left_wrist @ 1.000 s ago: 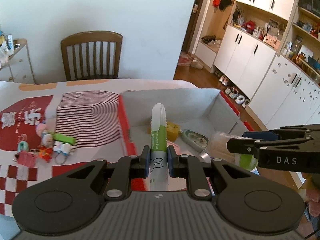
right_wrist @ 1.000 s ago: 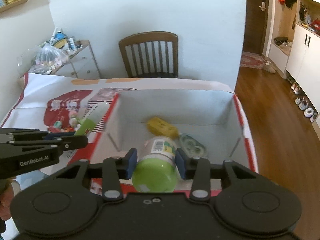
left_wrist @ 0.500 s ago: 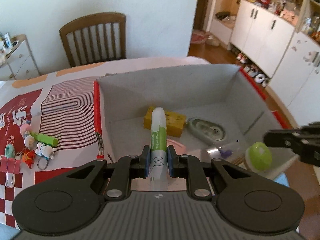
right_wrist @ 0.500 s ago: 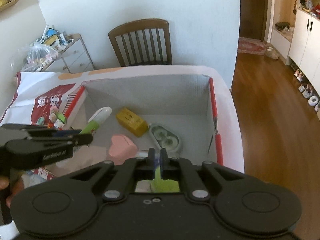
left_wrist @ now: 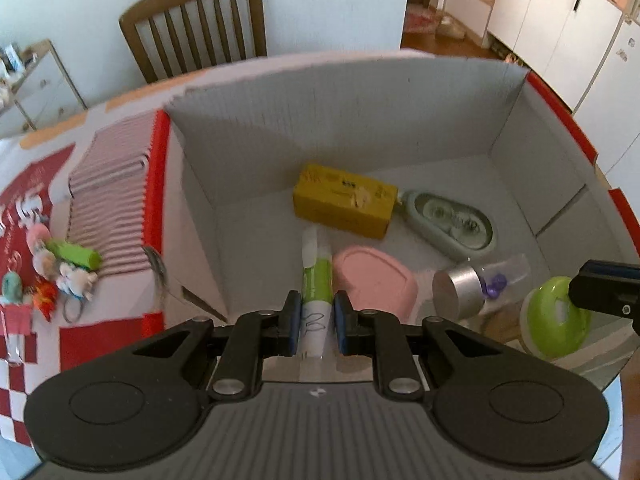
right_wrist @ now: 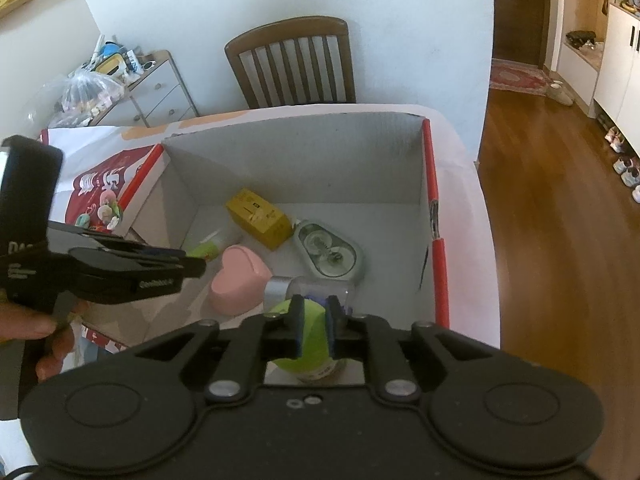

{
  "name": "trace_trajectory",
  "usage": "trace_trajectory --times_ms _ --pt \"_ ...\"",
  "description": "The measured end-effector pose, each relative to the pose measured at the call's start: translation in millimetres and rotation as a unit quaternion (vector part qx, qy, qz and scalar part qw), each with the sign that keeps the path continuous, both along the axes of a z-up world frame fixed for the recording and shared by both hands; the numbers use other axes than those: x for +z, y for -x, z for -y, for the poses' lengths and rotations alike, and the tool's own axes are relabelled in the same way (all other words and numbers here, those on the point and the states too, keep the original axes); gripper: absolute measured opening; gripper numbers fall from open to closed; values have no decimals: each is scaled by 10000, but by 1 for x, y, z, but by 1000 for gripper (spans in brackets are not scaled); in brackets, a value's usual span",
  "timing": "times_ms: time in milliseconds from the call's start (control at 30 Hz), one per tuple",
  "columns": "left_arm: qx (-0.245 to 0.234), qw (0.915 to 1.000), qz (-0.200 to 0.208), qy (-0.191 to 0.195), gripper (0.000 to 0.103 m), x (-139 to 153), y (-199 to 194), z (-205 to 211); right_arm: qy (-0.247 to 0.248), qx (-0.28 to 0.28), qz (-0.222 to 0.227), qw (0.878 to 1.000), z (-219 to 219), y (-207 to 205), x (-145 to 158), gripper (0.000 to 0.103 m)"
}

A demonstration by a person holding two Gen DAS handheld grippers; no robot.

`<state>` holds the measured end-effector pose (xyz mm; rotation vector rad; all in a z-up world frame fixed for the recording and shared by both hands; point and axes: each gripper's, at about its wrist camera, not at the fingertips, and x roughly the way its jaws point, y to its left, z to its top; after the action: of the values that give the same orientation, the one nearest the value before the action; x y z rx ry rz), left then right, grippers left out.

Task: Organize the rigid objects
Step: 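Lower and release the glue stick and green-lidded jar into the box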

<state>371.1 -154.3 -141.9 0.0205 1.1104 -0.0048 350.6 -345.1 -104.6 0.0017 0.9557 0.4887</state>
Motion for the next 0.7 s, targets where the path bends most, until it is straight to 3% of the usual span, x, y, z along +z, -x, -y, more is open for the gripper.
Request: trace_trajectory --times_ms 367,700 --pt "154 9993 -302 142 17 -7 0 2 -7 71 -81 9999 0 -4 1 19" --pt "144 9991 66 394 18 15 17 3 60 59 -83 9999 1 -3 4 30"
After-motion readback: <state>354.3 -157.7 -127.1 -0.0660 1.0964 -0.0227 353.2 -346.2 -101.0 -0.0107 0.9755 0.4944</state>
